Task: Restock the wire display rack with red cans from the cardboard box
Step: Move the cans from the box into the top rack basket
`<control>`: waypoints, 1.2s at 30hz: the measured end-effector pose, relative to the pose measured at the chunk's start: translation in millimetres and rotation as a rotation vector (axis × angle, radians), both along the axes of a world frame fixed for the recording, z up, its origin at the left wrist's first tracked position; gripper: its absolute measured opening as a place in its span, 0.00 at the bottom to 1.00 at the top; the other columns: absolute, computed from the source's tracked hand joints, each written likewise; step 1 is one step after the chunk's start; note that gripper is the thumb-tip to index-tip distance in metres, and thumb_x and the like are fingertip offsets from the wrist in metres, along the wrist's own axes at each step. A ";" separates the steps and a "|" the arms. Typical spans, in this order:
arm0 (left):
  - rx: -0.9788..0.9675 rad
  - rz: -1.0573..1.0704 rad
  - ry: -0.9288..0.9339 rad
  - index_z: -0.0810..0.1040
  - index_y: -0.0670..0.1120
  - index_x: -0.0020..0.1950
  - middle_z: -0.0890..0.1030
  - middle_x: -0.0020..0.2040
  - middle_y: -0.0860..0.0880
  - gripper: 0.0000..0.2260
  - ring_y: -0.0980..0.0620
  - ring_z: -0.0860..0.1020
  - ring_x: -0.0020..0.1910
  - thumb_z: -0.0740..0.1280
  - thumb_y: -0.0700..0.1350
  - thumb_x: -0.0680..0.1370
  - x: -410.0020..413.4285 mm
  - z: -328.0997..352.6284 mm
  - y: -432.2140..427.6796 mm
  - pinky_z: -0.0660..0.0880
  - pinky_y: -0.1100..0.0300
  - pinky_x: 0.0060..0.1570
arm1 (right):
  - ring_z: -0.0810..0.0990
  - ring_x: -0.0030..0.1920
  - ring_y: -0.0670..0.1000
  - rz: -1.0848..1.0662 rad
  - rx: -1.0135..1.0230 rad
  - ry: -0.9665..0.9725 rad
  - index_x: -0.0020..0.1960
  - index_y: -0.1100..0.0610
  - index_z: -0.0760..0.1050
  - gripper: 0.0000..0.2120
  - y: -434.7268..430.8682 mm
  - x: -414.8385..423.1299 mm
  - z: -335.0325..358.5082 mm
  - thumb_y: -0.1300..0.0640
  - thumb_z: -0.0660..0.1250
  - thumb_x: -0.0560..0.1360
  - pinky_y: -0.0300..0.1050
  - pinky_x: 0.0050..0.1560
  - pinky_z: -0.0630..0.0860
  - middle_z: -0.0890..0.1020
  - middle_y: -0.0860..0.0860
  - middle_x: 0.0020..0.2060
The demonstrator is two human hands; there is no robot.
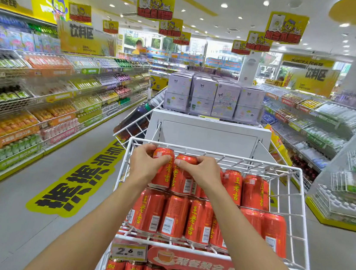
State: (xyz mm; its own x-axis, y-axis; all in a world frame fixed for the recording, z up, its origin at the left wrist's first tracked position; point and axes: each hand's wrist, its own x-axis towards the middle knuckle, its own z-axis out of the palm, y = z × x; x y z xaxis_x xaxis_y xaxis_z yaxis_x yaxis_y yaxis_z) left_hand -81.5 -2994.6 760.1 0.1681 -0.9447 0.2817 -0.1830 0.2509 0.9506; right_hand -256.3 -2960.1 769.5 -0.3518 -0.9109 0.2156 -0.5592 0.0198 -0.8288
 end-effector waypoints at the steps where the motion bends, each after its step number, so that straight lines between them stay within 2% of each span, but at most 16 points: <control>1: -0.004 0.008 -0.006 0.82 0.41 0.61 0.86 0.50 0.46 0.23 0.56 0.84 0.44 0.82 0.44 0.69 1.0 -4.1 -1.1 0.82 0.59 0.47 | 0.82 0.34 0.36 0.016 0.002 0.002 0.37 0.52 0.85 0.22 -4.2 0.2 -1.7 0.34 0.81 0.63 0.36 0.35 0.73 0.85 0.41 0.30; 3: 0.001 0.019 0.002 0.83 0.41 0.59 0.86 0.51 0.45 0.21 0.54 0.85 0.45 0.82 0.44 0.69 4.0 -13.1 -3.0 0.83 0.59 0.46 | 0.83 0.37 0.37 0.043 0.003 0.019 0.39 0.53 0.85 0.23 -11.6 3.2 -6.1 0.33 0.81 0.64 0.37 0.38 0.76 0.86 0.42 0.32; 5: -0.007 0.020 0.018 0.82 0.44 0.57 0.86 0.51 0.47 0.19 0.51 0.85 0.49 0.82 0.45 0.70 6.5 -20.8 -6.7 0.83 0.54 0.51 | 0.86 0.48 0.47 0.029 0.013 0.010 0.49 0.56 0.86 0.29 -18.3 5.8 -11.6 0.31 0.80 0.64 0.45 0.50 0.81 0.88 0.48 0.44; 7: -0.027 0.017 0.013 0.81 0.47 0.57 0.85 0.50 0.50 0.19 0.52 0.85 0.50 0.82 0.46 0.70 7.2 -25.1 -7.5 0.83 0.56 0.52 | 0.84 0.54 0.52 0.005 0.013 0.013 0.54 0.57 0.85 0.33 -21.5 6.6 -14.7 0.31 0.79 0.64 0.50 0.58 0.81 0.87 0.52 0.50; 9: -0.039 0.011 -0.025 0.81 0.45 0.62 0.85 0.54 0.48 0.23 0.53 0.84 0.51 0.82 0.48 0.70 7.2 -26.5 -7.9 0.82 0.60 0.51 | 0.85 0.53 0.52 0.002 -0.012 0.004 0.52 0.57 0.85 0.31 -21.3 5.9 -17.7 0.31 0.79 0.65 0.48 0.55 0.81 0.87 0.50 0.48; 11: -0.042 -0.008 -0.077 0.80 0.44 0.64 0.84 0.55 0.49 0.26 0.59 0.82 0.49 0.82 0.50 0.70 7.4 -27.4 -9.7 0.77 0.73 0.43 | 0.86 0.48 0.50 -0.016 -0.051 0.018 0.46 0.55 0.85 0.27 -17.9 5.2 -22.5 0.31 0.78 0.67 0.44 0.45 0.79 0.87 0.46 0.40; 13: -0.041 -0.006 -0.133 0.80 0.45 0.63 0.83 0.51 0.52 0.24 0.60 0.82 0.48 0.82 0.51 0.70 7.2 -25.1 -10.6 0.75 0.76 0.37 | 0.85 0.45 0.49 -0.061 -0.078 0.069 0.44 0.55 0.85 0.28 -13.8 4.7 -26.0 0.29 0.75 0.67 0.44 0.43 0.76 0.85 0.45 0.36; 15: -0.052 0.011 -0.194 0.81 0.46 0.60 0.84 0.50 0.51 0.22 0.54 0.83 0.48 0.81 0.52 0.70 6.9 -23.6 -12.7 0.77 0.70 0.42 | 0.85 0.46 0.51 -0.096 -0.087 0.097 0.45 0.55 0.86 0.29 -11.8 3.0 -27.4 0.27 0.74 0.67 0.47 0.48 0.79 0.86 0.47 0.38; 16: -0.053 0.018 -0.216 0.82 0.45 0.60 0.85 0.51 0.50 0.22 0.52 0.83 0.49 0.81 0.52 0.70 6.2 -23.6 -13.3 0.80 0.63 0.47 | 0.85 0.47 0.52 -0.102 -0.093 0.115 0.46 0.55 0.87 0.30 -11.1 1.2 -27.9 0.27 0.74 0.67 0.49 0.51 0.81 0.87 0.49 0.39; 17: -0.054 0.017 -0.228 0.82 0.45 0.60 0.85 0.52 0.48 0.23 0.51 0.83 0.50 0.81 0.52 0.70 5.3 -23.5 -13.8 0.81 0.57 0.51 | 0.86 0.47 0.53 -0.105 -0.101 0.142 0.46 0.55 0.87 0.30 -10.4 -0.8 -28.4 0.27 0.73 0.67 0.50 0.52 0.81 0.88 0.51 0.40; 19: -0.062 0.008 -0.246 0.82 0.44 0.61 0.85 0.54 0.47 0.23 0.50 0.83 0.52 0.81 0.52 0.71 2.5 -23.9 -14.4 0.81 0.51 0.55 | 0.86 0.47 0.54 -0.101 -0.106 0.180 0.46 0.55 0.87 0.31 -9.8 -4.9 -28.5 0.26 0.73 0.68 0.51 0.52 0.81 0.88 0.52 0.39; 23: -0.079 0.015 -0.267 0.82 0.44 0.60 0.85 0.53 0.47 0.23 0.49 0.83 0.52 0.81 0.53 0.70 0.7 -22.8 -13.1 0.80 0.54 0.53 | 0.85 0.49 0.55 -0.080 -0.067 0.204 0.46 0.55 0.86 0.30 -14.7 -4.6 -25.7 0.27 0.73 0.68 0.50 0.51 0.80 0.88 0.53 0.41; 27: -0.082 0.010 -0.258 0.83 0.45 0.60 0.84 0.49 0.51 0.23 0.55 0.83 0.47 0.81 0.54 0.70 4.1 -21.4 -11.5 0.73 0.71 0.40 | 0.85 0.49 0.54 -0.071 -0.079 0.186 0.47 0.55 0.86 0.30 -16.5 -2.6 -27.0 0.27 0.74 0.67 0.48 0.49 0.79 0.88 0.51 0.41; 29: -0.081 0.004 -0.259 0.83 0.44 0.61 0.85 0.51 0.49 0.24 0.53 0.83 0.48 0.81 0.54 0.70 5.9 -21.5 -12.2 0.77 0.66 0.44 | 0.85 0.48 0.53 -0.040 -0.085 0.171 0.47 0.54 0.86 0.30 -16.1 -3.5 -26.8 0.27 0.74 0.68 0.46 0.46 0.77 0.88 0.50 0.40; 33: -0.080 0.017 -0.235 0.84 0.44 0.58 0.86 0.49 0.50 0.21 0.54 0.84 0.47 0.81 0.53 0.71 12.6 -24.1 -14.3 0.82 0.56 0.50 | 0.83 0.43 0.48 0.036 -0.063 0.144 0.39 0.50 0.83 0.25 -16.0 -1.7 -22.3 0.28 0.74 0.68 0.40 0.37 0.71 0.84 0.44 0.33; 36: -0.075 0.019 -0.172 0.84 0.43 0.61 0.87 0.51 0.49 0.22 0.54 0.85 0.49 0.81 0.52 0.71 16.9 -27.2 -13.6 0.83 0.53 0.53 | 0.84 0.42 0.46 0.067 -0.081 0.128 0.41 0.50 0.85 0.24 -18.0 1.4 -24.0 0.28 0.74 0.68 0.37 0.37 0.71 0.86 0.44 0.35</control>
